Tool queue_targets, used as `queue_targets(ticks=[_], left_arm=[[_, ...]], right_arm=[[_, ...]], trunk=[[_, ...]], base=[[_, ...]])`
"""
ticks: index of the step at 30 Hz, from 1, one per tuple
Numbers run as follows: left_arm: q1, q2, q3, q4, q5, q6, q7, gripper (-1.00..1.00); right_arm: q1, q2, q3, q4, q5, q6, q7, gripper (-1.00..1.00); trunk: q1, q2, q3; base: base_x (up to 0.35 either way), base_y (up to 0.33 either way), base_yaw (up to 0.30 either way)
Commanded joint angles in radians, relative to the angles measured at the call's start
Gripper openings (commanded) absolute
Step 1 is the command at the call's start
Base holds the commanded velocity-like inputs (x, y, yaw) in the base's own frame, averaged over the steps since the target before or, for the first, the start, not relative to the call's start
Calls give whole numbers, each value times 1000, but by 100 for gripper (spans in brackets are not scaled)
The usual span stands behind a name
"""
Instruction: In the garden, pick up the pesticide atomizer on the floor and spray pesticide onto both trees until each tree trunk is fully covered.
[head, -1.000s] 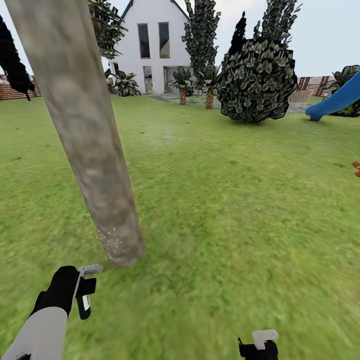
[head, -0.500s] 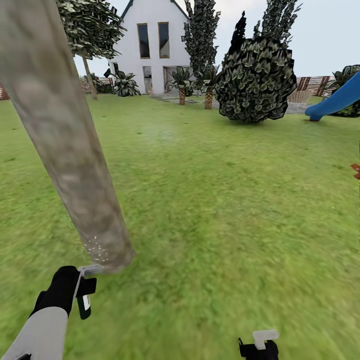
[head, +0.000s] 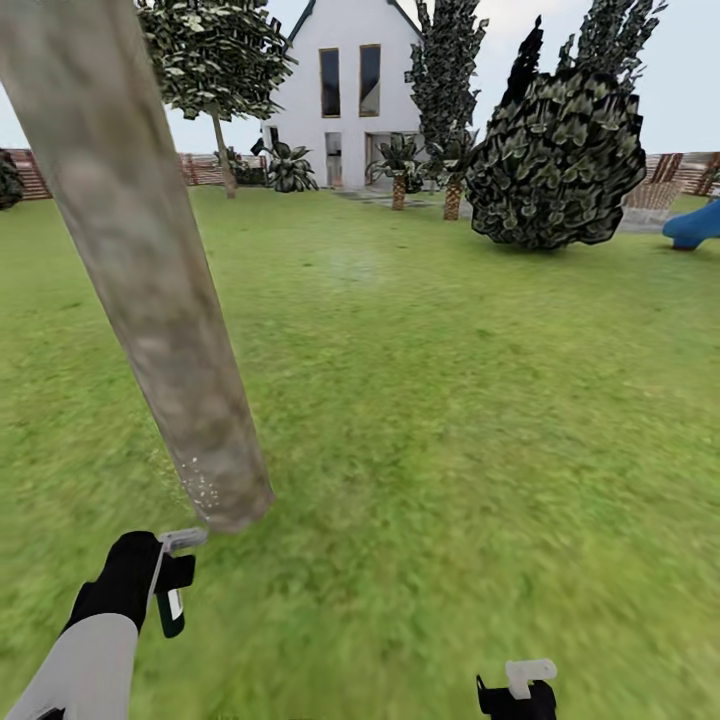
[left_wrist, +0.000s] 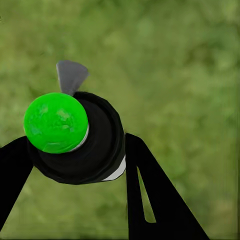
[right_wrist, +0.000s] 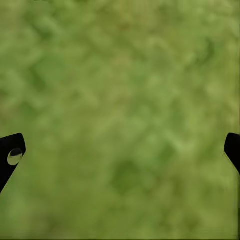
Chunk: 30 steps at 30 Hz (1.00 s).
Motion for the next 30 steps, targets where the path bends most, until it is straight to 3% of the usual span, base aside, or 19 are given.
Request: queue_targets(ticks=[1,15,30], left_arm=[[-1,-2,4,-1,-11,2,-9,-100],[-1,-16,4,-5,-13,2,-9,-100],[-1,-17,4,-8,-13,2,-9,-100]], right_arm=[[0,0,8,0,1,-1,-7,100],[0,0,8,0,1,-1,-5,100],[0,4,8,0,1,-1,-5,100]], trunk=[[0,0,-1],[0,0,-1],[0,0,-1]], base=[[61,-274,278],[160,-248,48],[132,-246,269]])
